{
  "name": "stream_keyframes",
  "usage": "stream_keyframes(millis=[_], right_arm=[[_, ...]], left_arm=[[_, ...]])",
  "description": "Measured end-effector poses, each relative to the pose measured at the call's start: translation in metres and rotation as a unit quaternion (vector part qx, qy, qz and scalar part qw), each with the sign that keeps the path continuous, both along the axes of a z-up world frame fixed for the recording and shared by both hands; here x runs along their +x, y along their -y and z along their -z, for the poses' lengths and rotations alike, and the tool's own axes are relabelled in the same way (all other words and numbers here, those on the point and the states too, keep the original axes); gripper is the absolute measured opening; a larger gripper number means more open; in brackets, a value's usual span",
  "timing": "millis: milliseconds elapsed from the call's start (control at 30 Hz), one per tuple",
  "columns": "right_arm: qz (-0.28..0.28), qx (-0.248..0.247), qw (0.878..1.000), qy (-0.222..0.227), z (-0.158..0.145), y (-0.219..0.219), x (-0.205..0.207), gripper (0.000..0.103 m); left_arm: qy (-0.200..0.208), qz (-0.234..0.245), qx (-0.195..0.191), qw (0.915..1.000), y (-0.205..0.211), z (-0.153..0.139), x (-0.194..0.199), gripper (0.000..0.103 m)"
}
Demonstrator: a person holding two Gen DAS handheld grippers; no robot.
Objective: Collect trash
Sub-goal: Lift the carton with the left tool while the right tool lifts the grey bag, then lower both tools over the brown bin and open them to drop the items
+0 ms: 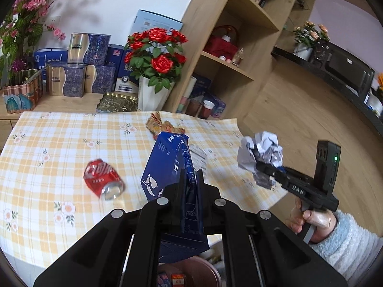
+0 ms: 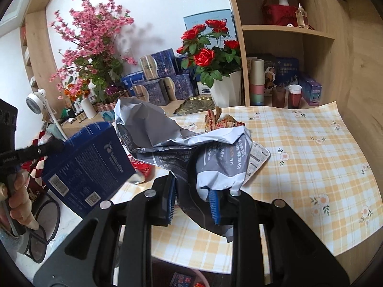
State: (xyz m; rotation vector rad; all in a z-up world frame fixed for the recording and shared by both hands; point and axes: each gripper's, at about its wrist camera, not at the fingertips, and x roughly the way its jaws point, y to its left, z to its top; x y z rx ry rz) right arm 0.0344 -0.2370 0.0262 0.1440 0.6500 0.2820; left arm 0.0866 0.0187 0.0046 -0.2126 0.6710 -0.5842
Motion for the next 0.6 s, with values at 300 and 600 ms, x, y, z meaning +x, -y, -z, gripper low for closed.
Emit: stream_keyframes(millis=[300, 600], right_arm=[[-0.013, 0.014, 1.0, 0.003, 0.011, -0.006, -0.055, 0.026], [-0.007, 0.024, 0.999, -0.03, 0.047, -0.006, -0.078, 0.026]], left_arm=[[-0.043, 0.059, 0.027, 0.9969, 0.006, 0.049, -0.075, 0.008], [-0.119, 0.124, 0.066, 0.9828, 0.026, 0.129, -0.106, 0.008]])
